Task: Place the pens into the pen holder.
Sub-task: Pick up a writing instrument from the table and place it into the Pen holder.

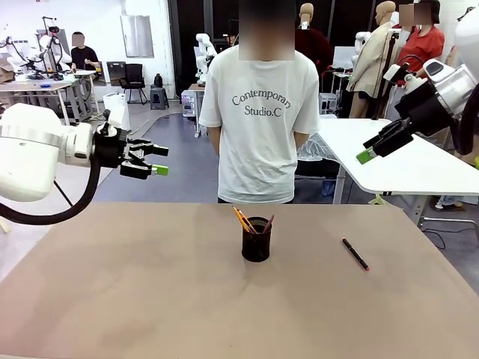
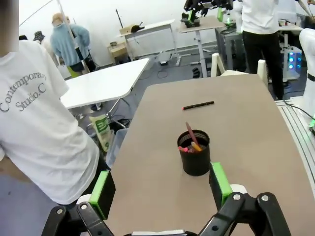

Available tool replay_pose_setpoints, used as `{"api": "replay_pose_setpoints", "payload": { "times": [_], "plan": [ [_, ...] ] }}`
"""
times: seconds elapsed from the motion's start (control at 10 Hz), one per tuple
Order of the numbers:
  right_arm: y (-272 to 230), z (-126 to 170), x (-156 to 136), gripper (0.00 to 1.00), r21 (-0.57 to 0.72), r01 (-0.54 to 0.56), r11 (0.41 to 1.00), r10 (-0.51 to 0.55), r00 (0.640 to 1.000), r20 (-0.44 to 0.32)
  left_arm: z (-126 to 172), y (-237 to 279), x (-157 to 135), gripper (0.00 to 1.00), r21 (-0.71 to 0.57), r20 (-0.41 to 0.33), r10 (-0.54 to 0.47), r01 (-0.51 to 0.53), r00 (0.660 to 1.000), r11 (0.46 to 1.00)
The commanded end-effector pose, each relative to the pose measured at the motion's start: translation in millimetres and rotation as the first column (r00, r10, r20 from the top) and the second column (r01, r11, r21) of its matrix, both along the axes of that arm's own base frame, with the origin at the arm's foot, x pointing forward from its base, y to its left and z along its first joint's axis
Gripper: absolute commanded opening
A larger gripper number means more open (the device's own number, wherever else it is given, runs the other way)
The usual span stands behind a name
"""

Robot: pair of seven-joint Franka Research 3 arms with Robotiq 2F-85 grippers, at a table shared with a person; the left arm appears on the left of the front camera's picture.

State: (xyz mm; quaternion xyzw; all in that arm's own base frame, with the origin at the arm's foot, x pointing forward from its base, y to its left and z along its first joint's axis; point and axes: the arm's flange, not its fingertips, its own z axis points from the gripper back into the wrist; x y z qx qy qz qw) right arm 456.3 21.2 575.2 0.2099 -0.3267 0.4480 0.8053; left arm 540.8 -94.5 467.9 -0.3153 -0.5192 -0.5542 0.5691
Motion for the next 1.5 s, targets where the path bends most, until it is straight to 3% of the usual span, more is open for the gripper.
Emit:
{"api": "replay_pose_setpoints", "payload": {
  "times": [0.0, 1.4],
  "plan": [
    [-0.3, 1.2, -0.1, 1.00, 0.004, -0.004, 1.000, 0.004, 1.000, 0.001, 0.6, -2.7, 3.8, 1.00, -0.004, 0.004, -0.018, 0.018, 1.000, 1.000],
    [-0.3, 1.2, -0.1, 1.00, 0.004, -0.004, 1.000, 0.004, 1.000, 0.001, 0.0, -2.5, 1.7, 1.00, 0.000, 0.001, -0.006, 0.006, 1.000, 1.000]
  ]
}}
